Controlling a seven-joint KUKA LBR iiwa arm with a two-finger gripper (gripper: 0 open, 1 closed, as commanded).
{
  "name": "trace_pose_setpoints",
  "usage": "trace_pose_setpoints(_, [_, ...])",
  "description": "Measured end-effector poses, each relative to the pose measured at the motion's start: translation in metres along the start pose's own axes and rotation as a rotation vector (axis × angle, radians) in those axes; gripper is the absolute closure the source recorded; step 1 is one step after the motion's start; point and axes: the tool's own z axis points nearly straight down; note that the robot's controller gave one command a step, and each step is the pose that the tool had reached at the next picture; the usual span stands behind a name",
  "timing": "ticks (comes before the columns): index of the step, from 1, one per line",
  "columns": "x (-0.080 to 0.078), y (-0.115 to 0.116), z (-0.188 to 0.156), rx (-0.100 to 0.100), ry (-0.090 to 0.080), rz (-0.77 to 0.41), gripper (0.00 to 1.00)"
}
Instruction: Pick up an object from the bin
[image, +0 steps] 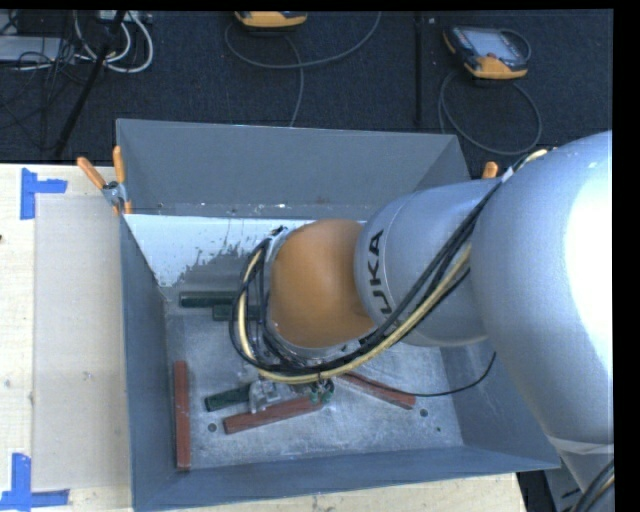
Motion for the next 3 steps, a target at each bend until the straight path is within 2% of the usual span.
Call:
trace_pose_setpoints(1, [0.002, 0.0, -0.007, 0.002, 0.009, 0.001, 1.0])
trace_pose_setpoints(3, [0.001, 0.0, -0.026, 0.002, 0.008, 0.002, 1.0])
